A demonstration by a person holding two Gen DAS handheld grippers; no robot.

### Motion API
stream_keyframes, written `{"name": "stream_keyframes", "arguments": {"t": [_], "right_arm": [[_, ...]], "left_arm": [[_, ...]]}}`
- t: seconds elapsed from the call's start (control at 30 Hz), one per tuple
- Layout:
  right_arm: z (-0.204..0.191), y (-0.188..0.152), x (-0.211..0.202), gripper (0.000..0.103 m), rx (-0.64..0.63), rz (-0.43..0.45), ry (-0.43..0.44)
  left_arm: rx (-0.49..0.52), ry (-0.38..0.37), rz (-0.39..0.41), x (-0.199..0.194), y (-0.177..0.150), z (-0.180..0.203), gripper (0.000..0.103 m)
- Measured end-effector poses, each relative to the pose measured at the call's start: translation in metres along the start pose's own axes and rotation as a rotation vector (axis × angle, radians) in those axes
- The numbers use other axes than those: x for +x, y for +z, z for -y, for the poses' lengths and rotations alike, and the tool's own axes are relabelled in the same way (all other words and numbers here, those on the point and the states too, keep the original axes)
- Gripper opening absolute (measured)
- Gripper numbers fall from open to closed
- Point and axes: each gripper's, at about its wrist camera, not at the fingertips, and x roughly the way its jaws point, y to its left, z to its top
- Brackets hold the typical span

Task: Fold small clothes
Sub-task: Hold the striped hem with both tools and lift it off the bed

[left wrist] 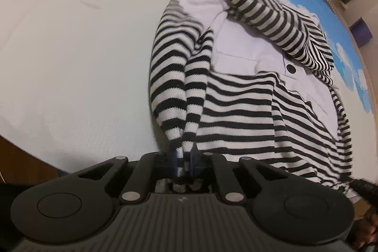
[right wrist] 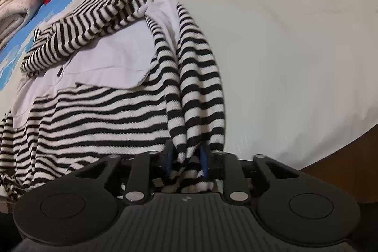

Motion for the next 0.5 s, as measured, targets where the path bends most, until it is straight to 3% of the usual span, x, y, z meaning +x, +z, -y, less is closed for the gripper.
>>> {"name": "stream_keyframes", "arguments": {"t": [0.13, 0.2, 0.3, 0.5], "right_arm": [[0.002, 0.003, -0.012, 0.007, 0.017, 0.074, 0.013], [0.004, 0.004, -0.009, 0.008, 0.037, 0.057, 0.01], [0.01, 0.001, 0.002, 0.019, 0.081, -0.01, 0.009], [0.006, 0.001, 0.003, 0.019, 0.059, -0.012, 0.003]], "left_arm": [[0.02, 0.003, 0.025, -0.005, 0.0, 0.004, 0.01], [0.001, 0.005, -0.006, 0.001, 0.001, 0.001, 0.013], [-0.003, 0.006, -0.023, 0.005, 0.0, -0.002, 0.016], [-0.004, 0.008, -0.024, 0.007, 0.0, -0.002, 0.016]]}}
